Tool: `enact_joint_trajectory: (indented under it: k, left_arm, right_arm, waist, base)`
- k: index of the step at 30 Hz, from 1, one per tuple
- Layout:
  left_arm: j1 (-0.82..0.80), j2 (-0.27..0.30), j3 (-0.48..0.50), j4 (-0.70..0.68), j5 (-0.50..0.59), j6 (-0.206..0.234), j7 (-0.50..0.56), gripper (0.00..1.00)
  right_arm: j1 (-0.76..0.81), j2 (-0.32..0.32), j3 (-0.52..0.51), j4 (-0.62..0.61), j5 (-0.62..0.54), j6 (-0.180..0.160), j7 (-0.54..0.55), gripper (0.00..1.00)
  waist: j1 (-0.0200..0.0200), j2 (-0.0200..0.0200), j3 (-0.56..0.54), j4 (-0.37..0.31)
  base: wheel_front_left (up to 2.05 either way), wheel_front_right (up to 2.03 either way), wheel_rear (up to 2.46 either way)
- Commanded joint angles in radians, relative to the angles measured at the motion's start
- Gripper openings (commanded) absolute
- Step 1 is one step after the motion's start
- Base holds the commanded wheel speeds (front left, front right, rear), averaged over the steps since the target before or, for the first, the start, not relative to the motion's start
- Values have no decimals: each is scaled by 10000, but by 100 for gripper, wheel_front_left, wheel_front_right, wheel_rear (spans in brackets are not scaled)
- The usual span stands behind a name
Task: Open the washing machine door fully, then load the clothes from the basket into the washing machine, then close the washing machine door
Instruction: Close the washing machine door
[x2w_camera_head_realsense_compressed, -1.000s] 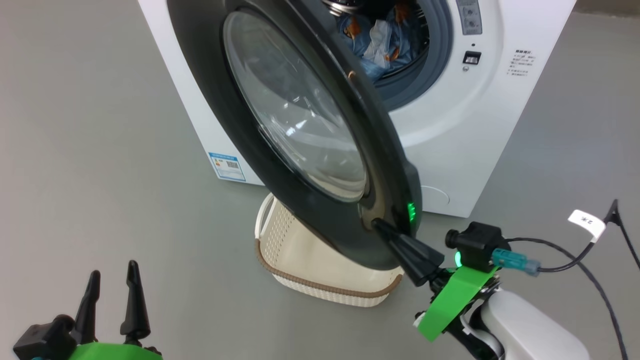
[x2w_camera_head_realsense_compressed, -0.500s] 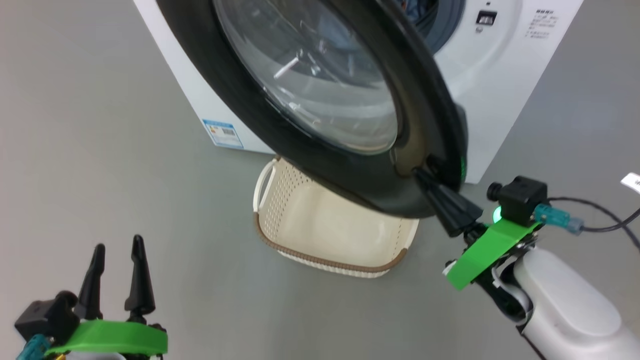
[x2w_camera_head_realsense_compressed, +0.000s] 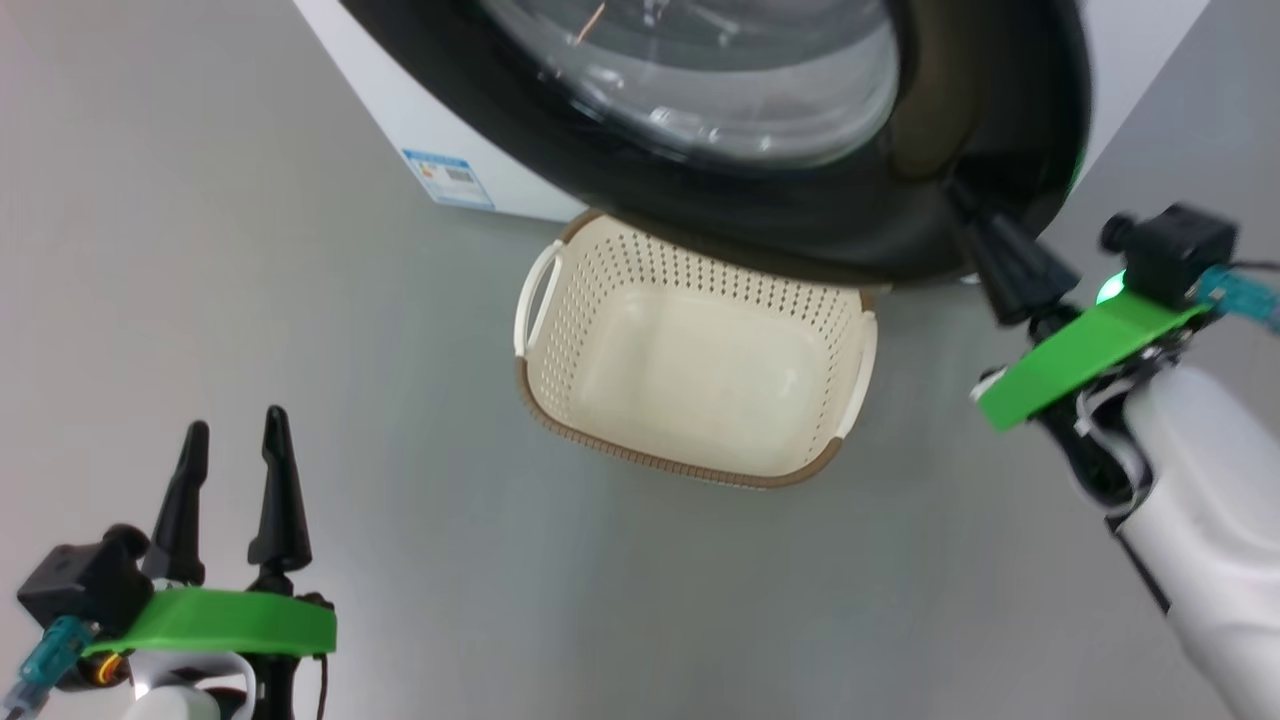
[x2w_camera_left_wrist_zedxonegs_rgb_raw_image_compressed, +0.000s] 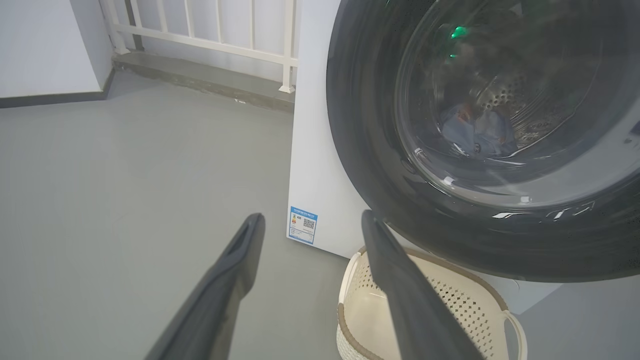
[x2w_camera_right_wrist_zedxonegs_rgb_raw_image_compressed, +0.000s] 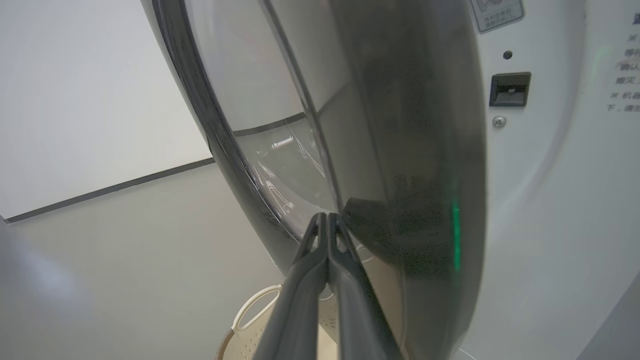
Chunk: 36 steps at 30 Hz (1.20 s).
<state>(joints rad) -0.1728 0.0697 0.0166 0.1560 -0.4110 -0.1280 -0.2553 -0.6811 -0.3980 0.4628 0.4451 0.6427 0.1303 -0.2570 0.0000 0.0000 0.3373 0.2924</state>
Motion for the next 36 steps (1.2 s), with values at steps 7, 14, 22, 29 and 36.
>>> enact_joint_trajectory:
  k: [7,14,22,29,36]
  left_arm:
    - [-609,330,210,-365,-206,-26,-65,100]
    - [-830,312,247,-375,-268,-26,-65,100]
    - [-961,279,182,-319,-292,-26,-65,100]
    - [-1012,296,163,-282,-281,-27,-65,100]
    - [-989,307,171,-227,-280,-27,-65,100]
  right_arm:
    - [-1523,-228,-460,561,13,4,-48,0]
    - [-2675,-146,-1138,1215,-426,4,-48,0]
    - [-3673,329,-2078,2020,-1175,4,-48,0]
    - [-3950,570,-2114,2499,-1438,4,-48,0]
    - [-3700,732,-2044,2613,-1445,4,-48,0]
  waist:
    - [0,0,1127,379]
    - [0,0,1522,468]
    - [0,0,1606,465]
    - [0,0,1534,463]
    - [0,0,1363,386]
  base:
    - [0,0,0]
    - [0,0,0]
    - [0,0,0]
    - [0,0,0]
    - [0,0,0]
